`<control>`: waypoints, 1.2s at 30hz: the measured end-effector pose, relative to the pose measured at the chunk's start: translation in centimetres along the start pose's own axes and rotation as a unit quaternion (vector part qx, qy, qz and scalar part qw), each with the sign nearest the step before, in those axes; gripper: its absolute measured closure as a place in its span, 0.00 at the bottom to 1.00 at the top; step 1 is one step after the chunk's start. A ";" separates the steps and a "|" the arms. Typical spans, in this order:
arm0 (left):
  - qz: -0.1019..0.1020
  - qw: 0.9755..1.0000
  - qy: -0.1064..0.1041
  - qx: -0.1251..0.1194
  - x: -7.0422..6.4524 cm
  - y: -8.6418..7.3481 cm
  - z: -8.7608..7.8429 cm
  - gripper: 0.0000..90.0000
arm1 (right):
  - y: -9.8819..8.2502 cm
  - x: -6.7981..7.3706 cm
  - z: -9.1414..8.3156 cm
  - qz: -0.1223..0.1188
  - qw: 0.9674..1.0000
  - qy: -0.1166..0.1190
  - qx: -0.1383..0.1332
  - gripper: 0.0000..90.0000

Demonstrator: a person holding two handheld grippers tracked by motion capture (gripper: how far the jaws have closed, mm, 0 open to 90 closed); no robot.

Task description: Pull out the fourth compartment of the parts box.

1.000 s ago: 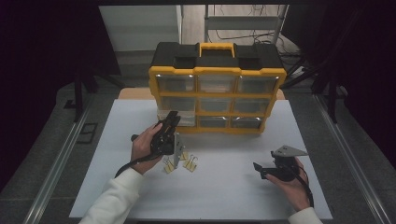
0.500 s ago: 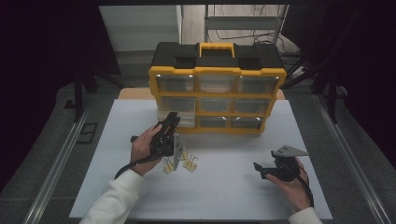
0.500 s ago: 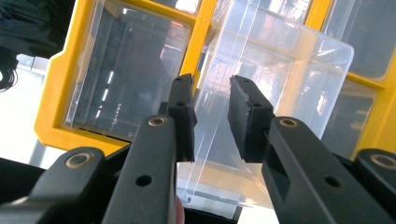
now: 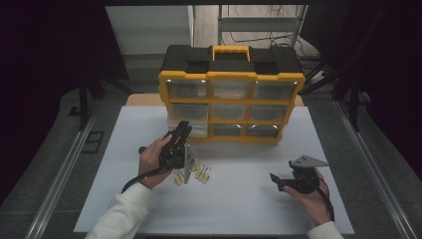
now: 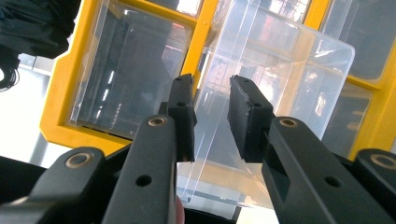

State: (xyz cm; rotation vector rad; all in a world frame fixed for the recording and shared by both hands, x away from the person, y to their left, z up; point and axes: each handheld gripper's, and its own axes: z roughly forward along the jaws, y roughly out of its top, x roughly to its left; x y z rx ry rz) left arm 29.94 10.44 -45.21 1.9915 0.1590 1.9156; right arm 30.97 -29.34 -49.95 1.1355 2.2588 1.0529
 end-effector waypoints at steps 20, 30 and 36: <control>0.000 1.000 -0.002 -0.010 -0.1 0.5 -0.8 0.79 | 0.1 0.1 0.0 -0.001 1.000 0.003 -0.003 0.15; -0.002 1.000 -0.003 -0.013 0.1 0.3 -1.2 0.79 | 0.1 0.1 0.1 -0.002 1.000 0.001 -0.001 0.15; 0.001 1.000 -0.004 -0.014 0.0 0.2 -1.4 0.79 | 0.1 0.0 0.1 -0.001 1.000 0.000 -0.001 0.15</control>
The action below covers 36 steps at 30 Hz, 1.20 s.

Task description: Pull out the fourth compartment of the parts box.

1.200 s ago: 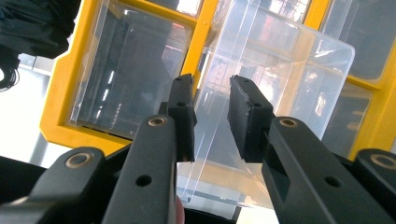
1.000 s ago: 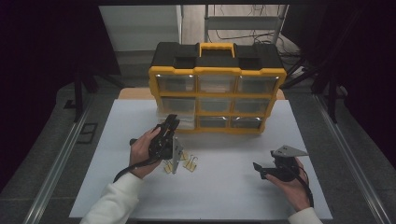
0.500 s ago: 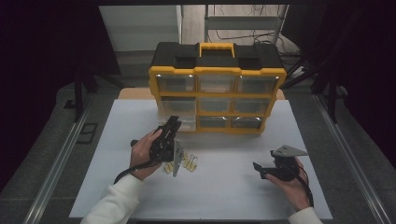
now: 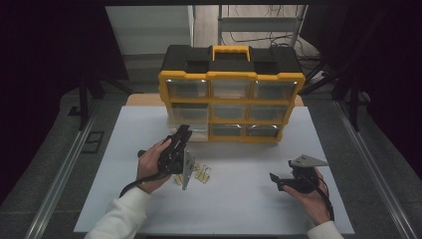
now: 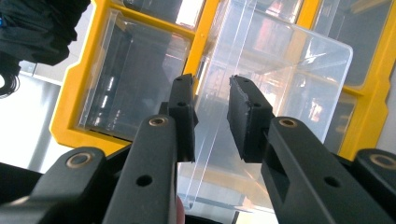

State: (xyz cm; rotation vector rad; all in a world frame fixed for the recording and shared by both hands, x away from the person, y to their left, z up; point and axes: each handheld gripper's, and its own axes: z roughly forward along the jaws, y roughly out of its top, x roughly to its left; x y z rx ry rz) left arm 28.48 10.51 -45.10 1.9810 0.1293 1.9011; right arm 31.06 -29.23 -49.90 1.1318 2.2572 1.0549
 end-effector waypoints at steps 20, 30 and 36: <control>0.008 1.000 -0.008 -0.004 -0.5 0.0 -0.2 0.79 | 0.0 0.1 0.1 -0.002 1.000 0.001 0.002 0.15; -0.013 0.999 -0.030 -0.006 -0.2 0.0 -0.1 0.73 | 0.0 0.1 0.1 -0.003 1.000 0.003 0.003 0.15; -0.044 0.997 -0.062 -0.019 0.1 -0.3 0.0 0.58 | 0.0 0.1 0.1 -0.003 1.000 0.002 0.002 0.15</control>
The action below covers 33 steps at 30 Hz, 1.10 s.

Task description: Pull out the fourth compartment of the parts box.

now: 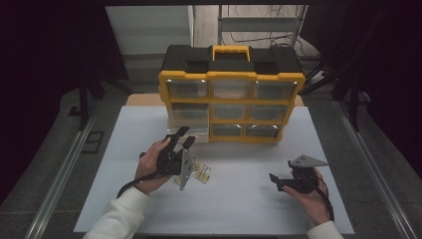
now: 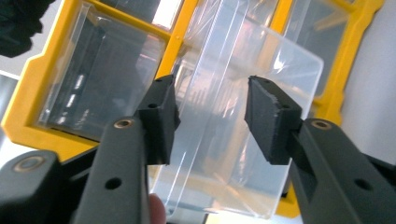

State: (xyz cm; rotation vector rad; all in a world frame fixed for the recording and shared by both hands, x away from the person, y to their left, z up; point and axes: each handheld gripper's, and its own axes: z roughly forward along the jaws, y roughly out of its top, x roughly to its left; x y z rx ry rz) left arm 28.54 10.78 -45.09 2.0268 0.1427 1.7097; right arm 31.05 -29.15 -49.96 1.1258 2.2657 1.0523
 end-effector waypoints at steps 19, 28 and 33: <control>-0.153 0.985 -0.074 0.007 2.0 -0.5 -1.5 0.26 | 0.0 0.0 0.0 0.000 1.000 -0.001 0.000 0.15; -0.233 0.964 -0.127 0.004 2.6 -1.3 -2.0 0.29 | 0.0 0.0 0.0 0.000 1.000 -0.002 0.000 0.15; -0.272 0.951 -0.146 0.010 3.2 -1.9 -2.4 0.32 | 0.0 0.0 0.0 0.000 1.000 -0.001 0.001 0.15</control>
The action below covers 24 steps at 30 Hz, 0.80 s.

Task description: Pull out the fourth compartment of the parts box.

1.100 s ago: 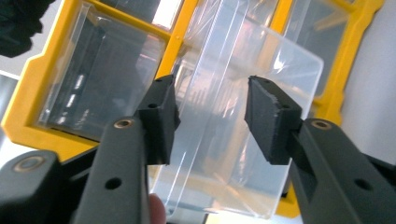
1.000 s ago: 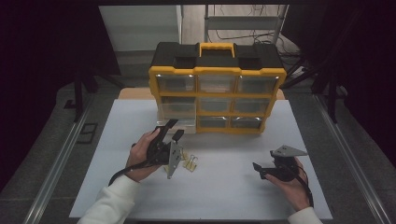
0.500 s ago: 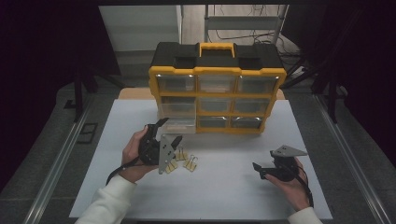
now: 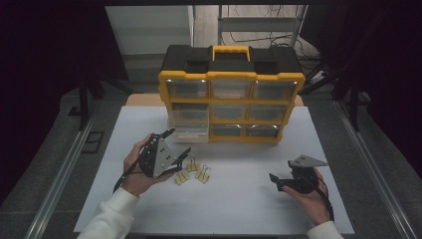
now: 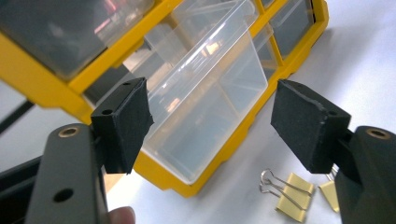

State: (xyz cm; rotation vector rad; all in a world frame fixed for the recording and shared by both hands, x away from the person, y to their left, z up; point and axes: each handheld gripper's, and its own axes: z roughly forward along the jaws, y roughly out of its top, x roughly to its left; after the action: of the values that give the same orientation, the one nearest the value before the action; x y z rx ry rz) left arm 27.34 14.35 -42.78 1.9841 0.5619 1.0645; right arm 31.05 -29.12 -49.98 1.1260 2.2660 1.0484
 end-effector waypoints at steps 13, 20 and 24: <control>-0.133 0.988 -0.076 0.014 2.4 -0.8 -0.9 0.30 | 0.0 0.0 0.0 -0.002 1.000 0.000 0.002 0.15; -0.152 0.985 -0.079 0.007 3.0 -1.2 -1.5 0.31 | 0.0 0.0 0.0 -0.003 1.000 -0.001 0.002 0.15; -0.161 0.984 -0.079 0.017 3.4 -1.6 -1.7 0.31 | 0.0 0.0 0.0 -0.003 1.000 -0.001 0.002 0.15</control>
State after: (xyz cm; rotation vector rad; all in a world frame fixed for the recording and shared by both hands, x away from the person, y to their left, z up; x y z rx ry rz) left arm 27.74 18.34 -41.94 1.9051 0.7864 0.6968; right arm 31.04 -29.12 -49.97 1.1210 2.2693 1.0422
